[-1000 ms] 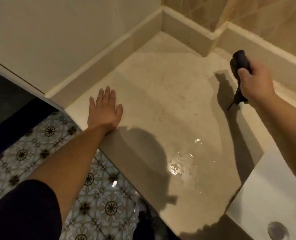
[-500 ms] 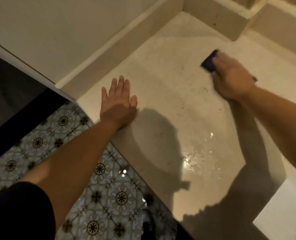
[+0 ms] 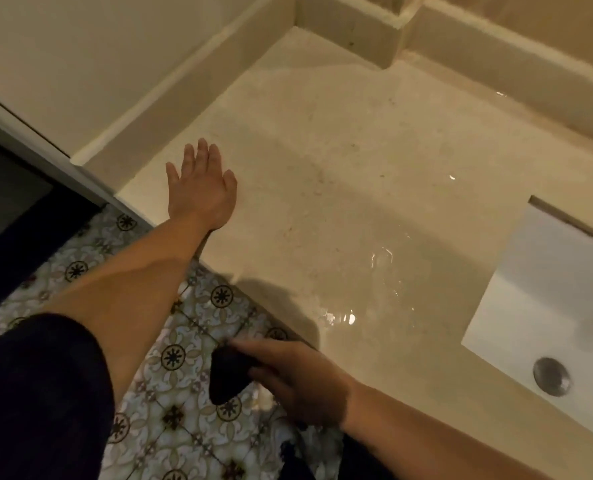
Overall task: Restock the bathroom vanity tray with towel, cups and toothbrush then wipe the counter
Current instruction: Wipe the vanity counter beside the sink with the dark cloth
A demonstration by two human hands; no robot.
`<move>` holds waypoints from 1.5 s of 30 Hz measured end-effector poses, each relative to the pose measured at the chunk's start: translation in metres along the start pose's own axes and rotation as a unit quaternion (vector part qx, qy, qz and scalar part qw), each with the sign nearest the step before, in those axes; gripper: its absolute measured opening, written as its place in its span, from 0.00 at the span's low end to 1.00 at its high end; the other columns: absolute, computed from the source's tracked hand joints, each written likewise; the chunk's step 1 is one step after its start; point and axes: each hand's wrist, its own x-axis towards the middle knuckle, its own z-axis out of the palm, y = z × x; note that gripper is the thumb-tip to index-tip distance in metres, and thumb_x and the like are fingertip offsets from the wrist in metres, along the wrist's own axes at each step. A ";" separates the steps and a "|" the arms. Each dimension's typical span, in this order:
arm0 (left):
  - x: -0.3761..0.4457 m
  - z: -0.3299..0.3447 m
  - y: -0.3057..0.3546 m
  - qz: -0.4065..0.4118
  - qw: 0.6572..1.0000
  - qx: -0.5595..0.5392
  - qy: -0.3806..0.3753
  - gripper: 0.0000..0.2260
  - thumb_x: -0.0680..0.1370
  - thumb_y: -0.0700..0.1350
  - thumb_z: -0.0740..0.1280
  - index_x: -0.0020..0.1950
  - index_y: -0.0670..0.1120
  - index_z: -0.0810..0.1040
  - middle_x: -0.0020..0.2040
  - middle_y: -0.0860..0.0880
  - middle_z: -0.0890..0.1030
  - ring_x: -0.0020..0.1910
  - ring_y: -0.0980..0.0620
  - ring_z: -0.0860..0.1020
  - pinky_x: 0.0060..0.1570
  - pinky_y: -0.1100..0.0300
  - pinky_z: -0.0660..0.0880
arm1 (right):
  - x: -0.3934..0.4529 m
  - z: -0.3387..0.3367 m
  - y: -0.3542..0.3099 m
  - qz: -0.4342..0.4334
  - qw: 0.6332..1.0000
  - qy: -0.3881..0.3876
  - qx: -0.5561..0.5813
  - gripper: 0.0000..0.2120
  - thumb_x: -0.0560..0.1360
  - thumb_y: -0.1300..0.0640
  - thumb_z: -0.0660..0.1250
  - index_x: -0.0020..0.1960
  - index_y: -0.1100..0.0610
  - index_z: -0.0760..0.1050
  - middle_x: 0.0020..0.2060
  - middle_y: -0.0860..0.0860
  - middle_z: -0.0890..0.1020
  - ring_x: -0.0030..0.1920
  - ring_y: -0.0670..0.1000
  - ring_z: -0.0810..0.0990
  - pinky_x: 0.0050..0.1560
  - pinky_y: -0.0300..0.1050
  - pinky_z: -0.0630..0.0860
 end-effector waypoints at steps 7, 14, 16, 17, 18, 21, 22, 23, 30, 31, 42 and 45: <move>-0.001 -0.003 0.002 -0.004 1.000 0.011 -0.008 0.28 0.83 0.55 0.42 0.80 0.44 0.45 0.81 0.46 0.45 0.79 0.46 0.43 0.75 0.40 0.44 | -0.012 -0.068 -0.019 0.259 0.741 0.167 0.597 0.17 0.75 0.58 0.61 0.61 0.66 0.75 0.55 0.65 0.79 0.51 0.61 0.80 0.54 0.54 0.76; -0.001 -0.005 0.006 -0.009 1.000 0.009 0.000 0.27 0.83 0.54 0.45 0.80 0.43 0.48 0.81 0.45 0.47 0.79 0.46 0.44 0.75 0.40 0.44 | 0.000 -0.273 0.022 0.162 0.801 0.393 0.422 0.13 0.81 0.57 0.56 0.59 0.59 0.76 0.49 0.55 0.84 0.48 0.54 0.83 0.51 0.49 0.80; -0.002 -0.005 0.006 -0.013 1.000 0.005 0.000 0.28 0.83 0.54 0.45 0.81 0.44 0.48 0.81 0.45 0.48 0.79 0.46 0.45 0.75 0.41 0.44 | 0.011 -0.330 0.044 0.195 0.840 0.463 0.206 0.11 0.80 0.53 0.58 0.55 0.49 0.78 0.48 0.50 0.82 0.50 0.53 0.81 0.57 0.54 0.77; -0.001 -0.004 0.005 -0.015 1.000 0.003 0.000 0.28 0.83 0.54 0.45 0.81 0.44 0.48 0.81 0.45 0.48 0.79 0.46 0.44 0.75 0.41 0.44 | 0.018 -0.354 0.057 0.224 0.846 0.476 0.090 0.11 0.78 0.49 0.58 0.53 0.44 0.78 0.46 0.48 0.81 0.49 0.52 0.80 0.57 0.54 0.76; -0.001 -0.004 0.005 -0.017 1.000 0.001 0.000 0.28 0.83 0.55 0.44 0.81 0.44 0.48 0.81 0.46 0.48 0.79 0.46 0.44 0.75 0.41 0.44 | 0.025 -0.374 0.073 0.242 0.849 0.470 -0.015 0.12 0.77 0.46 0.57 0.54 0.43 0.78 0.45 0.48 0.81 0.48 0.52 0.78 0.55 0.52 0.75; 0.001 -0.003 0.004 -0.019 1.000 0.000 0.004 0.28 0.82 0.55 0.44 0.81 0.45 0.49 0.81 0.46 0.48 0.79 0.47 0.45 0.75 0.42 0.44 | 0.053 -0.411 0.133 0.227 0.869 0.358 -0.257 0.16 0.80 0.51 0.56 0.65 0.53 0.72 0.56 0.59 0.79 0.56 0.61 0.75 0.56 0.53 0.69; 0.001 -0.002 0.003 -0.018 1.000 0.000 0.006 0.28 0.82 0.55 0.44 0.81 0.45 0.49 0.81 0.46 0.49 0.79 0.47 0.45 0.75 0.42 0.44 | 0.063 -0.415 0.150 0.209 0.875 0.303 -0.315 0.16 0.81 0.55 0.57 0.67 0.57 0.70 0.62 0.62 0.76 0.61 0.63 0.73 0.59 0.54 0.68; 0.001 -0.001 0.002 -0.017 1.000 0.000 0.008 0.29 0.82 0.55 0.44 0.80 0.45 0.49 0.81 0.46 0.49 0.79 0.46 0.46 0.75 0.42 0.45 | 0.072 -0.418 0.166 0.190 0.877 0.253 -0.363 0.18 0.81 0.57 0.58 0.69 0.61 0.68 0.66 0.63 0.73 0.64 0.65 0.70 0.63 0.56 0.67; 0.000 -0.001 0.003 -0.016 1.000 -0.005 0.018 0.30 0.81 0.56 0.43 0.80 0.44 0.50 0.81 0.45 0.49 0.79 0.46 0.46 0.74 0.42 0.44 | 0.063 -0.378 0.165 0.110 0.857 0.195 -0.465 0.19 0.78 0.61 0.61 0.64 0.71 0.69 0.66 0.69 0.71 0.63 0.70 0.70 0.60 0.63 0.68; 0.000 -0.002 0.004 -0.015 1.000 -0.005 0.017 0.29 0.82 0.56 0.44 0.80 0.44 0.49 0.81 0.45 0.49 0.79 0.46 0.45 0.75 0.42 0.44 | 0.053 -0.351 0.152 0.087 0.867 0.186 -0.453 0.18 0.77 0.63 0.63 0.64 0.72 0.70 0.66 0.69 0.71 0.64 0.70 0.71 0.60 0.63 0.68; -0.002 -0.008 0.007 -0.010 1.000 0.014 -0.008 0.28 0.83 0.54 0.43 0.80 0.42 0.47 0.81 0.44 0.46 0.79 0.45 0.45 0.75 0.40 0.45 | -0.047 -0.037 0.033 0.013 0.934 0.118 -0.337 0.20 0.73 0.60 0.66 0.65 0.55 0.77 0.66 0.52 0.77 0.69 0.52 0.71 0.71 0.47 0.60; -0.001 -0.007 0.005 -0.004 1.000 0.021 -0.007 0.28 0.83 0.54 0.42 0.80 0.42 0.46 0.81 0.44 0.46 0.79 0.45 0.44 0.75 0.40 0.45 | -0.048 -0.011 0.017 0.048 0.959 0.130 -0.249 0.25 0.72 0.64 0.68 0.68 0.54 0.73 0.68 0.51 0.75 0.70 0.51 0.70 0.71 0.49 0.62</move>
